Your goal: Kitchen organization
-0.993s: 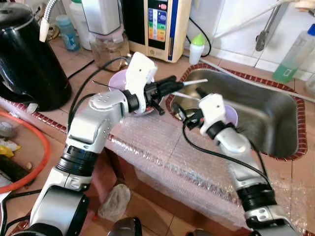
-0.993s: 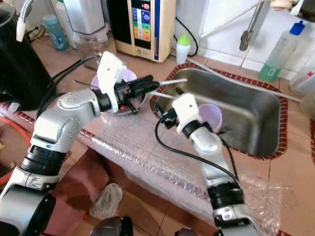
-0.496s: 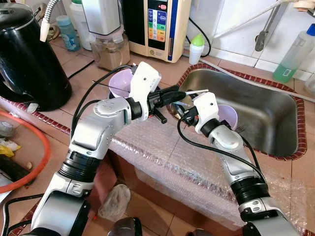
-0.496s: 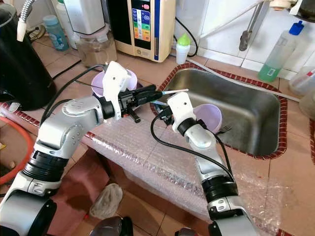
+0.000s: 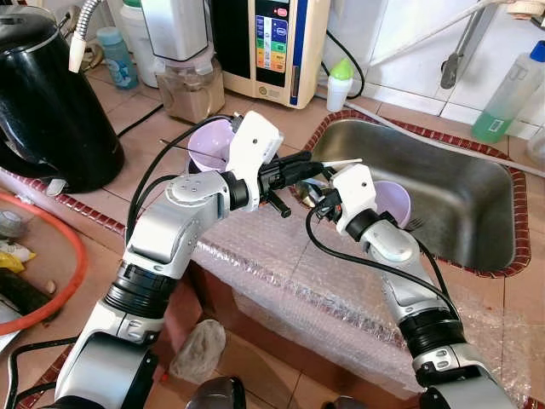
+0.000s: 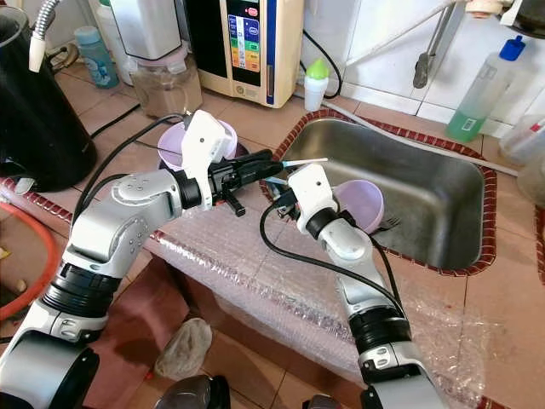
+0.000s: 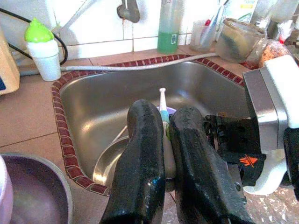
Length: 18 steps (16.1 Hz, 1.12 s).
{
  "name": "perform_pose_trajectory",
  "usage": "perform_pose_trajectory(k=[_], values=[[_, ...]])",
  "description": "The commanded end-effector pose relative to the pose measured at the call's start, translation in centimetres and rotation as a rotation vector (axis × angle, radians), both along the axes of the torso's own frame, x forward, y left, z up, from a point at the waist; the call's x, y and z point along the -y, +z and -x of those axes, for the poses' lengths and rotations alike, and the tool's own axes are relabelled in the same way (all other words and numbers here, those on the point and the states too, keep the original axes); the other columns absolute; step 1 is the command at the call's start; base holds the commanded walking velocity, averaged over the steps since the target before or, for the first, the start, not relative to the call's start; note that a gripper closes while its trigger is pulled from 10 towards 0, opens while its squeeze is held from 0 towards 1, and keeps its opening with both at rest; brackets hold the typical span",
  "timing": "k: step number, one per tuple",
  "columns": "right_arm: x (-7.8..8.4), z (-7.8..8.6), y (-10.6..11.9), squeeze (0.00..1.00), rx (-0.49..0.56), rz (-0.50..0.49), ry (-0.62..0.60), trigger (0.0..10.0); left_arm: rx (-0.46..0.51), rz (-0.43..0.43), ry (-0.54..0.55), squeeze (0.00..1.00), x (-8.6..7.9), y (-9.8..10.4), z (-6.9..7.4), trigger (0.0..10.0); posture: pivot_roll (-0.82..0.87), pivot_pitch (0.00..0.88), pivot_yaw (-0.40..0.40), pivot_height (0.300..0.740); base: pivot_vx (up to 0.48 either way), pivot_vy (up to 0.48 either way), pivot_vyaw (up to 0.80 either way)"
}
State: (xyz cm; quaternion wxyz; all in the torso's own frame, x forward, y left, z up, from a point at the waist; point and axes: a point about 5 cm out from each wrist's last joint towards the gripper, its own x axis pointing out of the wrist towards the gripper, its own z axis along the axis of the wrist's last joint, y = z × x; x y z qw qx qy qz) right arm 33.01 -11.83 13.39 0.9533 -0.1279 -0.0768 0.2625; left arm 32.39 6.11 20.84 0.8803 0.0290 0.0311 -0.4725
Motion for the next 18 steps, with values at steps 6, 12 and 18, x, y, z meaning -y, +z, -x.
perform_pose_trajectory(k=[6,12,18], values=[[0.6,0.0,0.3,0.0,0.044,0.018,-0.012,0.0,-0.018,-0.055,0.052,0.0,-0.6,-1.1,-0.5,2.4,-0.03,0.034,0.064,0.74,0.0,0.0,0.0],[1.5,-0.5,0.8,0.0,0.091,0.069,-0.044,0.0,-0.027,-0.09,0.077,1.0,-1.5,-2.8,-0.3,10.0,-0.03,0.034,0.063,0.74,0.0,0.0,0.0],[1.9,-0.9,1.1,0.0,0.119,0.097,-0.053,0.0,-0.022,-0.17,0.021,1.0,-1.9,-3.4,-0.1,10.0,-0.03,0.034,0.055,0.74,0.0,0.0,0.0]])
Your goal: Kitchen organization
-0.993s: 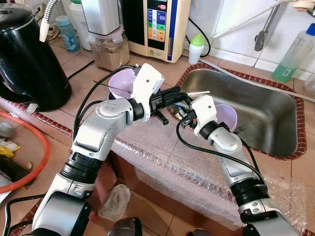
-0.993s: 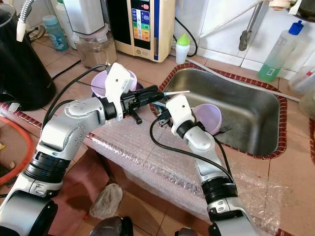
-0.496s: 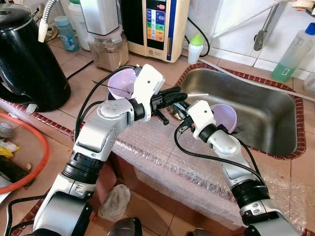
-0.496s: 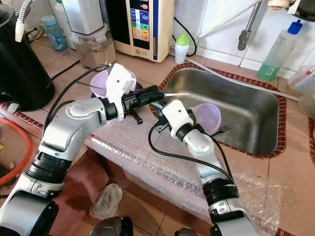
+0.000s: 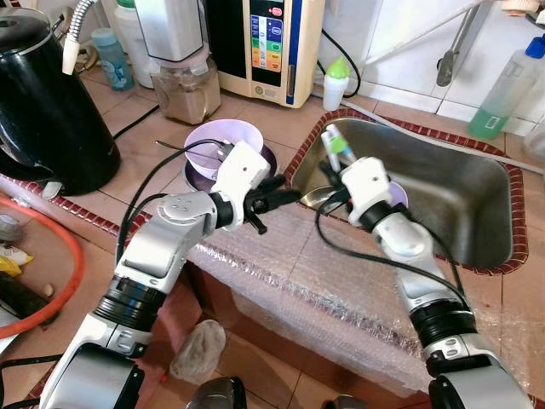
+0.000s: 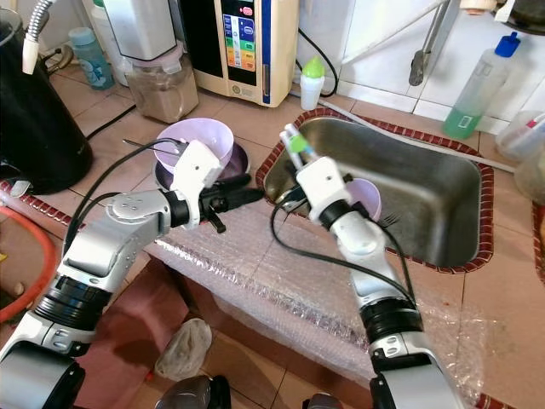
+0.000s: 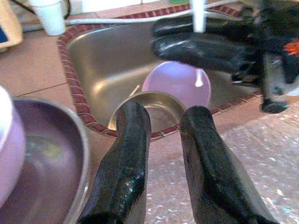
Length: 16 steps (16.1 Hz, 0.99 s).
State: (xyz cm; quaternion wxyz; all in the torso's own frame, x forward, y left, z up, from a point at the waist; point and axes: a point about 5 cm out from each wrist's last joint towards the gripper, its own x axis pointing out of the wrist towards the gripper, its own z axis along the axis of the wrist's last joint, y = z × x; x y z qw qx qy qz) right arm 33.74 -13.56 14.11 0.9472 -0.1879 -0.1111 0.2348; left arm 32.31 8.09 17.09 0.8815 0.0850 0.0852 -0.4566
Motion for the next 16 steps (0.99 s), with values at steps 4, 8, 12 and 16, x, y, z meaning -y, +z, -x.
perform_pose_trajectory(k=[4,8,12,16], values=[[0.7,-0.4,-0.2,0.0,-0.005,0.026,-0.012,0.0,0.056,-0.023,0.001,1.0,0.0,0.4,0.0,10.0,-0.02,0.035,0.06,0.74,0.0,0.0,0.0],[4.0,-2.1,-1.9,0.0,-0.188,-0.021,-0.137,0.0,0.104,-0.046,-0.011,1.0,-0.8,-0.8,1.4,10.0,-0.02,0.057,0.067,0.74,0.0,0.0,0.0],[5.2,-3.2,-2.6,1.0,-0.346,-0.086,-0.207,10.0,0.135,-0.031,-0.002,1.0,-0.7,-1.5,1.9,10.0,0.01,0.071,0.06,0.74,0.0,0.0,0.0],[5.1,-3.3,-3.8,1.0,-0.5,-0.214,-0.256,10.0,0.153,-0.027,0.036,1.0,-0.8,-2.0,1.8,10.0,0.01,0.065,0.054,0.74,0.0,0.0,0.0]])
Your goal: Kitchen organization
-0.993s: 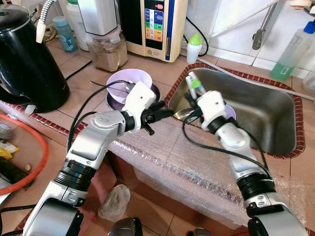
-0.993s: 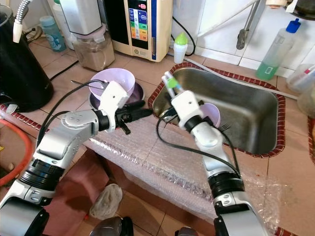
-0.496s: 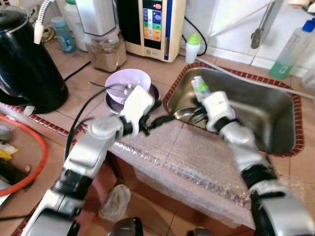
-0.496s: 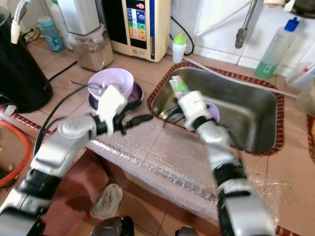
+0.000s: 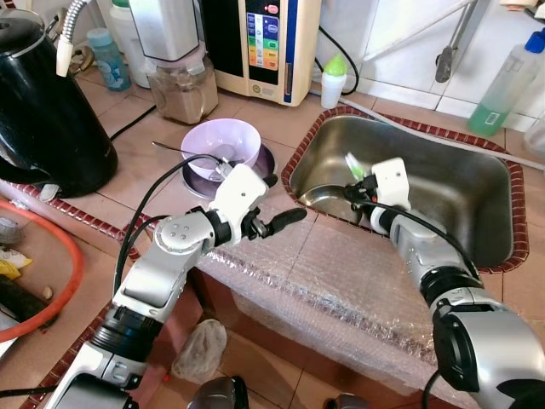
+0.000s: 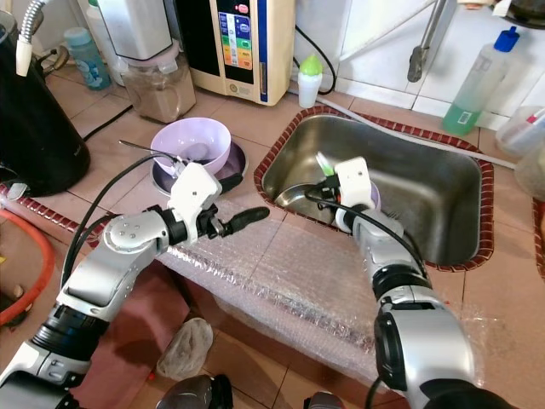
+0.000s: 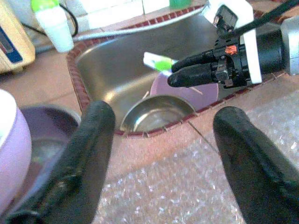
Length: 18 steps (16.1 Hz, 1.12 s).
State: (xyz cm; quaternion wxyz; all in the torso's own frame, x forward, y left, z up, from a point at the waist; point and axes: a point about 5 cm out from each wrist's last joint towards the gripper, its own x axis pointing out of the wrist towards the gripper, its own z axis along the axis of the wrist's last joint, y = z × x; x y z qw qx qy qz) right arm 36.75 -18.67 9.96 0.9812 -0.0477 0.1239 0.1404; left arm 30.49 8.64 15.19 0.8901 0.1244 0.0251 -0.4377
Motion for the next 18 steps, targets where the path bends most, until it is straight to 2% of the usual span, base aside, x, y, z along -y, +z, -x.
perform_pose_trajectory(k=[1,5,8,11,15,16,17,18], values=[[0.0,-0.3,0.4,1.0,-0.009,-0.026,-0.007,10.0,0.007,-0.01,0.013,1.0,-0.3,-0.1,0.0,10.0,0.01,0.065,0.054,0.74,0.0,0.0,0.0],[0.3,0.3,-1.2,1.0,-0.124,-0.14,-0.053,10.0,0.032,-0.031,0.007,1.0,-0.1,-0.3,-0.1,10.0,0.0,0.057,0.055,0.74,0.0,0.0,0.0],[-0.4,0.3,-0.3,1.0,-0.01,-0.199,0.01,10.0,0.108,0.006,0.044,1.0,-0.2,0.9,-0.5,10.0,-0.01,0.046,0.057,0.74,0.0,0.0,0.0],[-1.9,0.9,0.5,1.0,0.092,-0.218,0.104,10.0,0.267,0.065,0.142,1.0,-1.0,2.8,-0.8,10.0,-0.01,0.041,0.056,0.74,0.0,0.0,0.0],[-2.8,2.3,-0.1,1.0,0.143,-0.295,0.03,10.0,0.395,0.093,0.219,1.0,-1.9,3.5,-0.3,10.0,-0.01,0.032,0.043,0.74,0.0,0.0,0.0],[-2.7,2.5,-0.2,0.82,0.146,-0.296,-0.001,10.0,0.418,0.111,0.223,1.0,-1.9,3.7,-0.1,10.0,-0.01,0.032,0.043,0.74,0.0,0.0,0.0],[-2.7,2.8,-0.3,0.0,0.14,-0.305,-0.033,10.0,0.473,0.107,0.239,1.0,-2.1,3.9,0.3,10.0,-0.01,0.031,0.042,0.74,0.0,0.0,0.0],[-2.8,3.0,-0.4,0.0,0.139,-0.305,-0.043,10.0,0.502,0.104,0.261,1.0,-2.2,3.9,0.4,10.0,-0.01,0.031,0.042,0.74,0.0,0.0,0.0]])
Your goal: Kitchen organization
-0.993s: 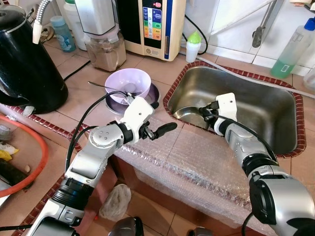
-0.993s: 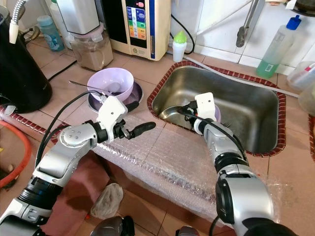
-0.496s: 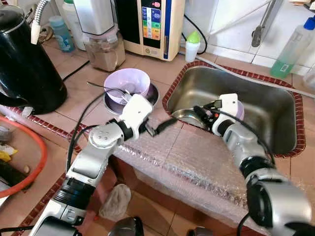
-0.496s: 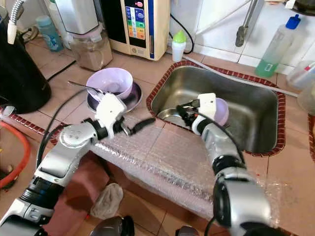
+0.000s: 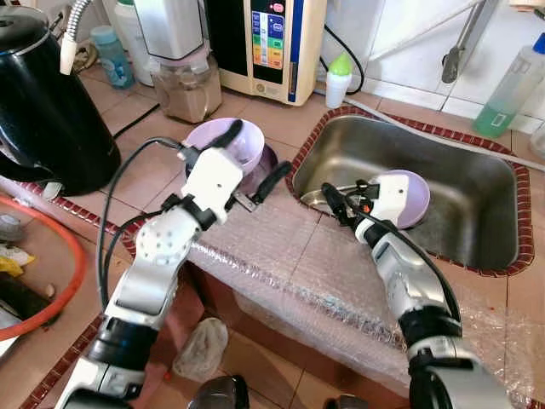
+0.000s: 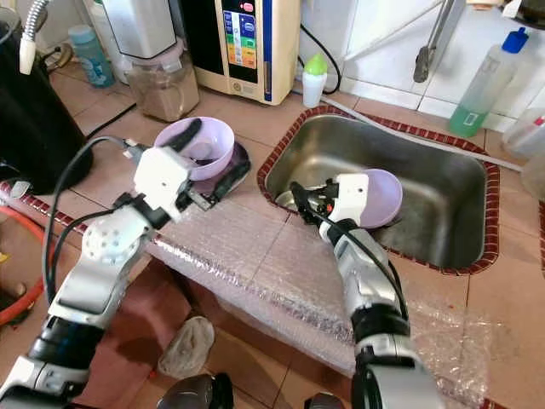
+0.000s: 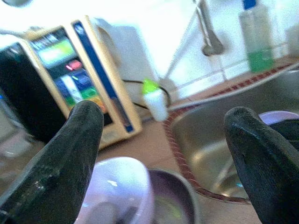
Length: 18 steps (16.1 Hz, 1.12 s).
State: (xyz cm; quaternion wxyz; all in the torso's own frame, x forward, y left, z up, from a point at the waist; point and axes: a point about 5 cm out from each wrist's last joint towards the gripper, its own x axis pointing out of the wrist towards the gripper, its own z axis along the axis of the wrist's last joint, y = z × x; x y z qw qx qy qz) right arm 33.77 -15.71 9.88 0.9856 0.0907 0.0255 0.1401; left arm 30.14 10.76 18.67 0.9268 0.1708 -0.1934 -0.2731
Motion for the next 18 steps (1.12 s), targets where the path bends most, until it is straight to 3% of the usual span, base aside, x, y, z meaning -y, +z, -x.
perform_pose_trajectory(k=[1,2,3,4,5,7,9,10,11,18], values=[[-0.3,0.3,-0.4,0.0,-0.037,-0.018,-0.002,10.0,0.068,0.005,0.086,1.0,-0.9,0.5,0.3,10.0,-0.01,0.031,0.042,0.74,0.0,0.0,0.0],[-0.7,0.5,-0.2,0.0,-0.038,-0.035,0.004,10.0,0.077,0.029,0.165,1.0,-1.6,0.2,0.4,10.0,-0.01,0.032,0.042,0.74,0.0,0.0,0.0],[-1.1,0.7,-0.1,0.0,-0.031,-0.029,0.018,10.0,0.062,0.025,0.175,1.0,-1.7,-0.4,0.6,10.0,-0.01,0.033,0.038,0.74,0.0,0.0,0.0],[-1.6,1.0,0.2,0.0,-0.02,-0.062,0.044,10.0,0.015,0.036,0.193,0.2,-2.1,-1.5,0.6,10.0,-0.01,0.036,0.036,0.74,0.0,0.0,0.0],[-1.8,1.1,0.4,0.0,-0.02,-0.077,0.054,10.0,0.008,0.027,0.205,0.0,-2.3,-1.9,0.6,10.0,-0.01,0.037,0.032,0.74,0.0,0.0,0.0],[-2.2,1.6,0.5,0.0,-0.04,-0.106,0.103,10.0,-0.021,0.034,0.215,0.0,-2.5,-2.7,0.1,10.0,-0.01,0.041,0.028,0.74,0.0,0.0,0.0],[-2.3,1.8,0.6,0.0,-0.037,-0.08,0.105,10.0,-0.053,0.047,0.231,0.0,-2.5,-3.5,-0.5,8.0,-0.02,0.04,0.029,0.74,0.0,0.0,0.0],[-2.2,1.8,0.6,0.0,-0.035,-0.045,0.096,10.0,-0.054,0.045,0.234,0.0,-2.5,-3.6,-0.6,2.1,-0.02,0.04,0.032,0.74,0.0,0.0,0.0],[-2.1,1.9,0.6,0.0,-0.033,-0.014,0.08,10.0,-0.066,0.044,0.229,0.0,-2.3,-3.9,-0.6,0.0,-0.03,0.039,0.035,0.74,0.0,0.0,0.0],[-3.8,3.0,1.1,0.0,0.028,0.091,0.187,10.0,-0.091,0.036,0.2,0.0,-1.7,-5.0,-1.0,0.0,-0.04,0.038,0.044,0.74,0.0,0.0,0.0]])
